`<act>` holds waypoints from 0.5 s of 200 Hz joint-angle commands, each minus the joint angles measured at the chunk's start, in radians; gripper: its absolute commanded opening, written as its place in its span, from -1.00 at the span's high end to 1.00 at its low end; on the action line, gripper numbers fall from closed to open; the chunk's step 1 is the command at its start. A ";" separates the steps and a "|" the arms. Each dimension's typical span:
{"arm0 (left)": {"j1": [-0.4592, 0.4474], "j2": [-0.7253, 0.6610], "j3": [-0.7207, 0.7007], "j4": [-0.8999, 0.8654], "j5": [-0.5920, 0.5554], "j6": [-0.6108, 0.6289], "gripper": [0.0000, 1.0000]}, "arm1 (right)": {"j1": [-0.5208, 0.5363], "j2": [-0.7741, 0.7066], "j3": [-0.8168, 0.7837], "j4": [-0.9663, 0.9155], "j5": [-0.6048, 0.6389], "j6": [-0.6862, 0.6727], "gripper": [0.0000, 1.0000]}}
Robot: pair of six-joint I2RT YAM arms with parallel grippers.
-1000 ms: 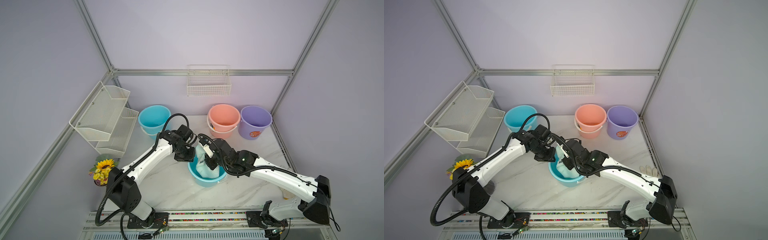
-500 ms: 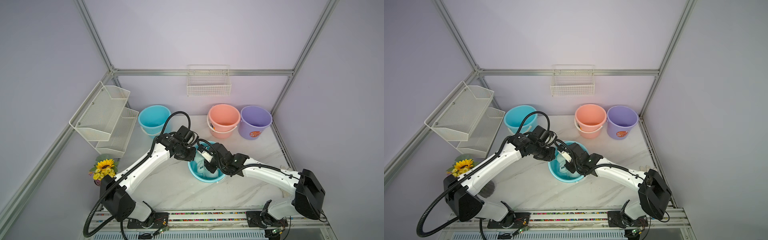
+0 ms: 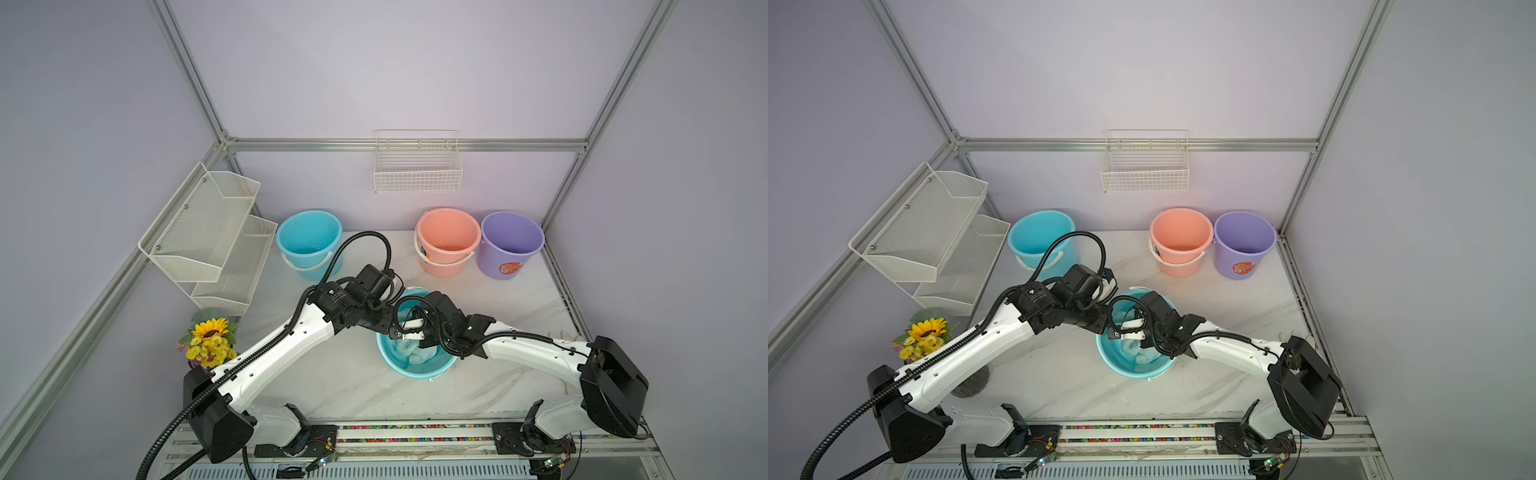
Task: Wipe the inside of the bucket with a cloth
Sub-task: Pick up the bucket from the center of the board, then wipe the dirt from the inside of the bucket.
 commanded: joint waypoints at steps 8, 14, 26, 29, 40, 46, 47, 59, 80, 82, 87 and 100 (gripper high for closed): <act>-0.025 -0.028 0.014 0.083 0.014 0.032 1.00 | -0.004 0.079 0.050 0.106 -0.006 -0.281 1.00; -0.028 -0.026 0.015 0.085 0.010 0.031 1.00 | 0.000 0.094 0.048 0.143 0.016 -0.293 1.00; -0.038 -0.025 0.017 0.087 0.000 0.026 1.00 | 0.001 0.125 0.042 0.214 0.081 -0.313 1.00; -0.040 -0.025 0.015 0.087 -0.004 0.025 1.00 | 0.002 0.134 0.042 0.225 0.099 -0.316 1.00; -0.047 -0.026 0.014 0.087 -0.020 0.021 1.00 | 0.002 0.161 0.051 0.230 0.183 -0.327 1.00; -0.051 -0.027 0.014 0.087 -0.030 0.017 1.00 | 0.001 0.173 0.054 0.225 0.222 -0.326 1.00; -0.052 -0.028 0.013 0.087 -0.031 0.016 1.00 | 0.002 0.174 0.055 0.224 0.228 -0.327 1.00; -0.055 -0.032 0.008 0.086 -0.052 0.009 1.00 | -0.001 0.183 0.052 0.211 0.306 -0.326 1.00; -0.057 -0.040 0.004 0.087 -0.084 -0.006 1.00 | 0.001 0.193 0.067 0.083 0.431 -0.283 1.00; -0.058 -0.042 0.003 0.087 -0.087 -0.006 1.00 | 0.001 0.194 0.070 0.063 0.441 -0.272 1.00; -0.059 -0.043 0.004 0.089 -0.093 -0.008 1.00 | 0.000 0.196 0.076 0.019 0.466 -0.247 1.00; -0.063 -0.047 0.004 0.089 -0.113 -0.009 1.00 | 0.007 0.192 0.079 -0.076 0.504 -0.185 1.00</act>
